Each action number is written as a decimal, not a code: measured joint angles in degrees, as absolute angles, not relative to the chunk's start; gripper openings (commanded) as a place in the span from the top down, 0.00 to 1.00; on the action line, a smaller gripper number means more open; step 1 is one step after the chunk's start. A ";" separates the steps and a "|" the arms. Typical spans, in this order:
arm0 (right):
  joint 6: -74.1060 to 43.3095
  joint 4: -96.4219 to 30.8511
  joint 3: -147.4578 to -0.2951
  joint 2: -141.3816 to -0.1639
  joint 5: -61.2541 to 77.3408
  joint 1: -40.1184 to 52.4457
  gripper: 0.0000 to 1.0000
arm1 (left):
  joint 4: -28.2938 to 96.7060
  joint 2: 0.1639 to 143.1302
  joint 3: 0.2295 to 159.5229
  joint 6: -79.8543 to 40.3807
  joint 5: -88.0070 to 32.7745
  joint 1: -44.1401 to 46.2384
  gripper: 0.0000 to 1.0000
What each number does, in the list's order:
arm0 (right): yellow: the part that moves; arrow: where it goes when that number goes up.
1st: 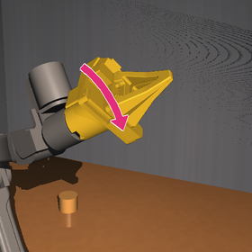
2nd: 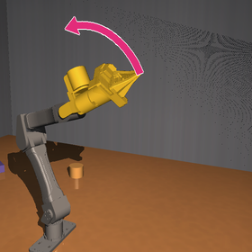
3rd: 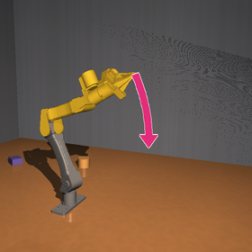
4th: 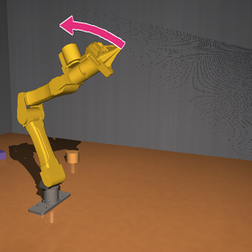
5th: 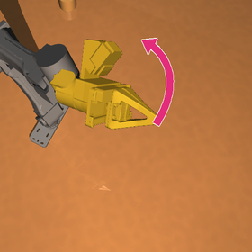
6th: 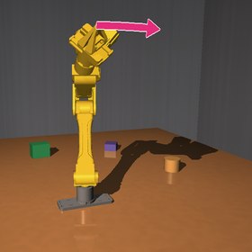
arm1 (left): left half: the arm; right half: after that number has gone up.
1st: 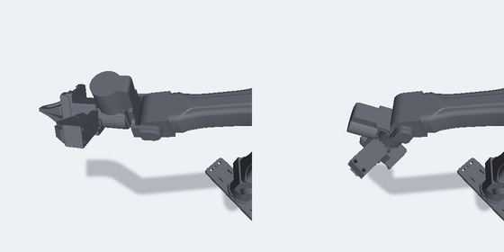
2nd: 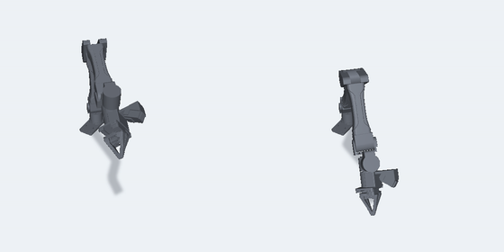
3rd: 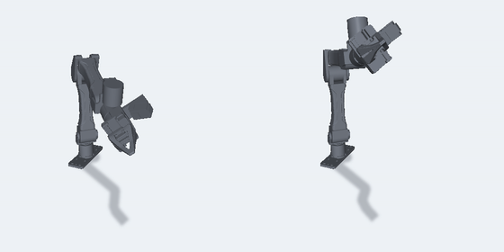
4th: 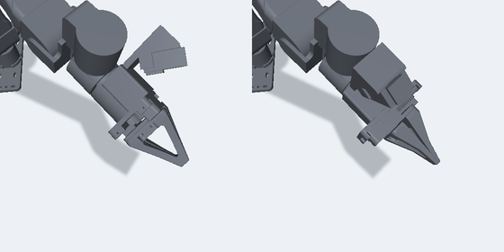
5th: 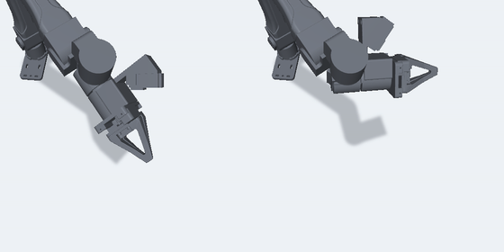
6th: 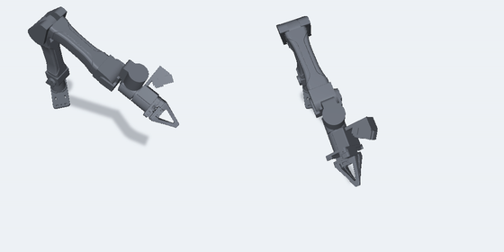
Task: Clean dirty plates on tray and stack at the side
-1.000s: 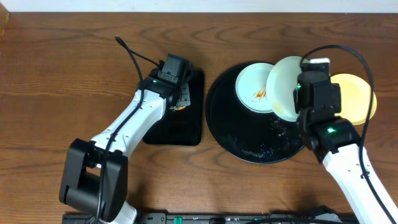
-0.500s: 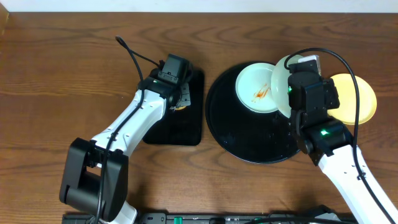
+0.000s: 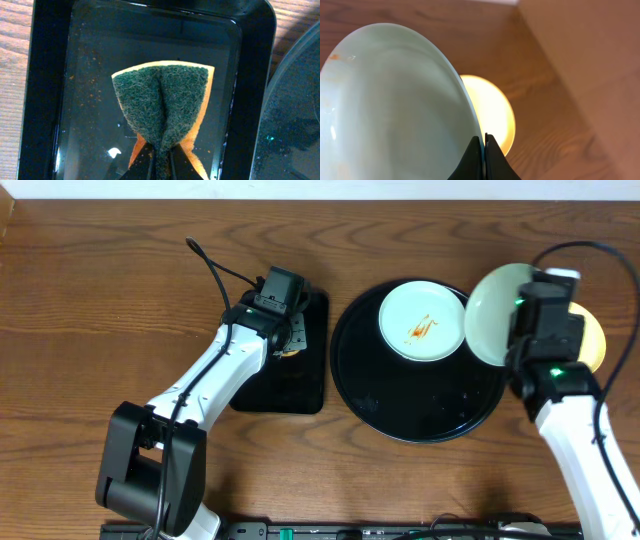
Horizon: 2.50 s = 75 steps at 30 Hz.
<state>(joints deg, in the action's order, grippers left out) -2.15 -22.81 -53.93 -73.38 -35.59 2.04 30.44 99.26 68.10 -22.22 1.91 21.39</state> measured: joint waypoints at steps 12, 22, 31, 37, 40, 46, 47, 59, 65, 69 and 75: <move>-18.15 -16.93 -53.93 -81.21 -21.80 -19.79 0.99 | 30.44 99.26 68.10 -22.22 1.91 21.39 0.92; -22.15 -12.27 -53.93 -91.46 -16.23 -29.32 0.97 | 30.41 99.26 68.10 -22.22 1.91 21.39 0.93; -18.20 -10.02 -53.95 -93.49 -2.24 -30.02 0.65 | 30.41 99.26 68.10 -22.24 1.91 21.39 0.93; -13.37 -15.31 -53.98 -93.49 15.53 -24.56 0.61 | 30.41 99.26 68.10 -22.24 1.91 21.39 0.92; -12.43 -19.07 -54.02 -93.49 20.25 -19.33 0.59 | 30.41 99.26 68.10 -22.22 1.91 21.39 0.92; -12.71 -23.38 -54.02 -93.51 21.37 -9.13 0.56 | 30.41 99.26 68.10 -22.22 1.91 21.39 0.92; -13.10 -23.68 -54.02 -93.56 20.93 -8.03 0.57 | 30.41 99.26 68.10 -22.22 1.91 21.39 0.93; -21.37 -22.79 -54.02 -100.18 14.11 0.27 0.77 | 30.41 99.26 68.10 -22.22 1.91 21.39 0.92; -25.02 -21.80 -54.33 -101.86 13.34 1.04 0.99 | 30.41 99.26 68.10 -22.22 1.91 21.39 0.92; -25.02 -23.68 -54.33 -101.86 13.41 1.06 0.99 | 30.17 99.26 68.10 -22.22 1.89 21.39 0.93; -24.47 -26.06 -54.78 -101.84 13.28 1.58 0.99 | 21.89 99.26 67.99 -18.65 -6.70 21.52 0.93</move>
<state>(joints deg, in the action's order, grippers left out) -24.47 -26.06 -54.78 -101.84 13.28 1.58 21.89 99.26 67.99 -18.65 -6.70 21.52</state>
